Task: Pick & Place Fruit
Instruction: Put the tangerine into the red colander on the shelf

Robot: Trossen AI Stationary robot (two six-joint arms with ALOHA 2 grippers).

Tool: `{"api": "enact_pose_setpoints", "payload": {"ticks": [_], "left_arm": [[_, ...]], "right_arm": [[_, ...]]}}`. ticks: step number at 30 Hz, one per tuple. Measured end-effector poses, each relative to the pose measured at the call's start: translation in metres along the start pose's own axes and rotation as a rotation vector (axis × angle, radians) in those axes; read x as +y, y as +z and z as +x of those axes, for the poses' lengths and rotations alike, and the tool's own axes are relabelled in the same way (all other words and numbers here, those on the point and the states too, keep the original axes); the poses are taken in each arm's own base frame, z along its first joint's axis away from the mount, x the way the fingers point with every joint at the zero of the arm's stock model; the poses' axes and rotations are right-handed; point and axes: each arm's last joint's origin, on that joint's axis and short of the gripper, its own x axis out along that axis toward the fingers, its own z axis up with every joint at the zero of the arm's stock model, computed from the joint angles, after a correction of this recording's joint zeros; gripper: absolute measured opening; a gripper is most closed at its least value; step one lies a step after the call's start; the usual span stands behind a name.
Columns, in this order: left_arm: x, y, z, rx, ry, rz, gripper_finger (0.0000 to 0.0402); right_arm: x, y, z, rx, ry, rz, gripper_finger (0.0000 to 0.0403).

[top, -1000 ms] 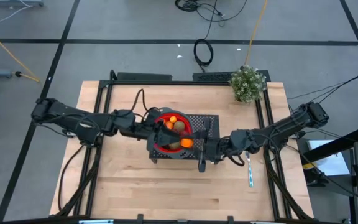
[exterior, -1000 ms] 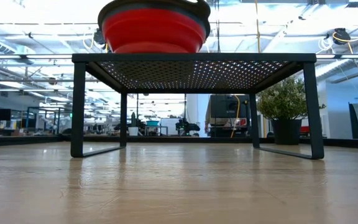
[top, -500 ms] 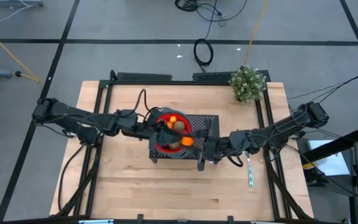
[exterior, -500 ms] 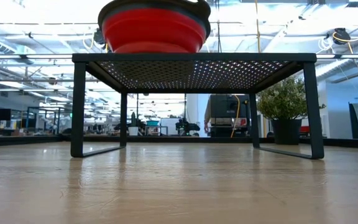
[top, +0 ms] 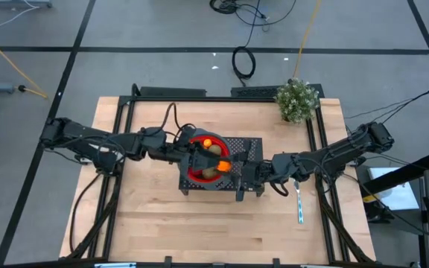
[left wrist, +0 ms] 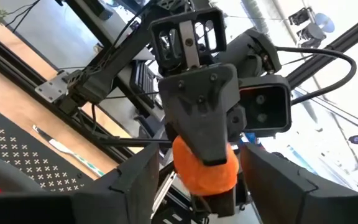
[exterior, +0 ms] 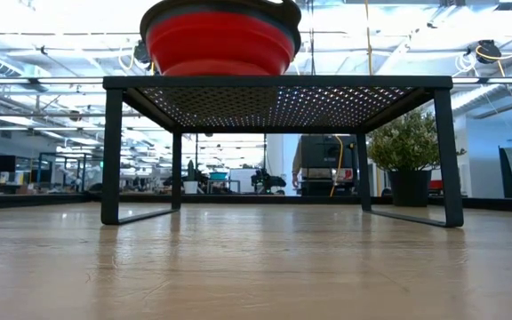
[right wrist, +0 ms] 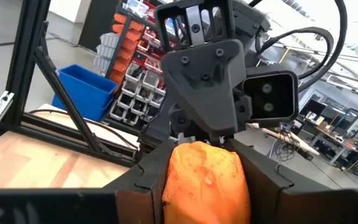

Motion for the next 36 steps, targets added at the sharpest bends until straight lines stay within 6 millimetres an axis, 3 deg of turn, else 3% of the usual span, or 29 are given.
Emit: {"api": "enact_pose_setpoints", "payload": {"ticks": [12, 30, 36], "left_arm": [[0.001, 0.001, 0.0, 0.0, 0.004, 0.008, 0.0262], [0.007, 0.004, 0.0, -0.003, 0.039, 0.057, 0.0261], [0.009, 0.004, -0.001, 0.008, 0.053, 0.052, 0.0229]], "right_arm": [[-0.01, -0.006, 0.006, -0.006, 0.025, 0.028, 0.0132], [-0.016, -0.012, 0.013, -0.022, 0.044, 0.071, 0.0132], [-0.017, -0.013, 0.014, -0.017, 0.039, 0.069, 0.0132]]}}
